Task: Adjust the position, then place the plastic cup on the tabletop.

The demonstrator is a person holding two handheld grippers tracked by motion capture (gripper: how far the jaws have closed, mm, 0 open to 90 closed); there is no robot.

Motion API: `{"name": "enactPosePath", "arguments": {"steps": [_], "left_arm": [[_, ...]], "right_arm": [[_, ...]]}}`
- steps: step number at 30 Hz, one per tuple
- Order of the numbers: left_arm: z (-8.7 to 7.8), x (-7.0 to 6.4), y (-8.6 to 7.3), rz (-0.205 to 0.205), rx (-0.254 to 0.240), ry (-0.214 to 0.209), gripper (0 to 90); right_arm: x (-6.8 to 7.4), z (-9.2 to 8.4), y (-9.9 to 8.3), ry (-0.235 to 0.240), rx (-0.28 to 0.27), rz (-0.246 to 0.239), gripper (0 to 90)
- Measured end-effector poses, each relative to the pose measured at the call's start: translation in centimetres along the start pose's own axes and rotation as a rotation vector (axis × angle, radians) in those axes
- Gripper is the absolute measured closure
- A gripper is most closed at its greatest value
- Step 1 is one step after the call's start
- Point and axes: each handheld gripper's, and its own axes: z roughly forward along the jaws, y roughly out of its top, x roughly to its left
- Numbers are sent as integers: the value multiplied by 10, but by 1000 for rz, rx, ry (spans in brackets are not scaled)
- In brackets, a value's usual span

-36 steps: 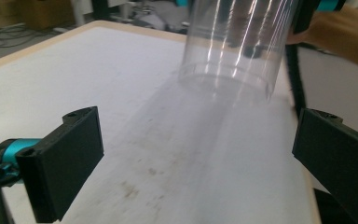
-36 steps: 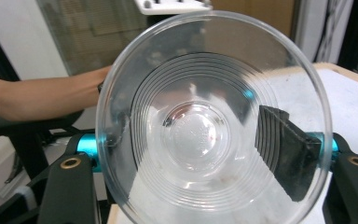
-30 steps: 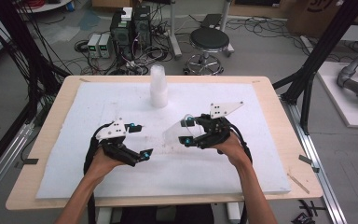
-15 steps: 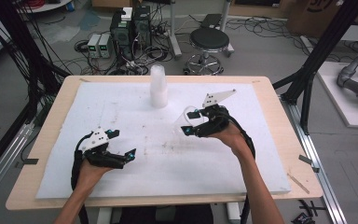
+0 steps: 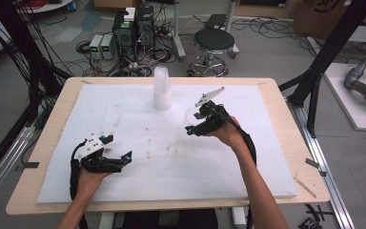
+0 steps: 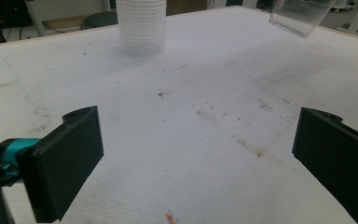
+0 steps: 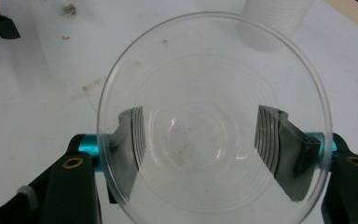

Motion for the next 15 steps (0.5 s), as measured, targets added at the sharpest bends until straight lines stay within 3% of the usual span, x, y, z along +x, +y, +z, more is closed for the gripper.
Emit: {"name": "enactPosePath", "arguments": {"steps": [15], "left_arm": [[-2, 4, -3, -13, -20, 11, 17]], "right_arm": [[-3, 4, 0, -7, 8, 1, 336]]}}
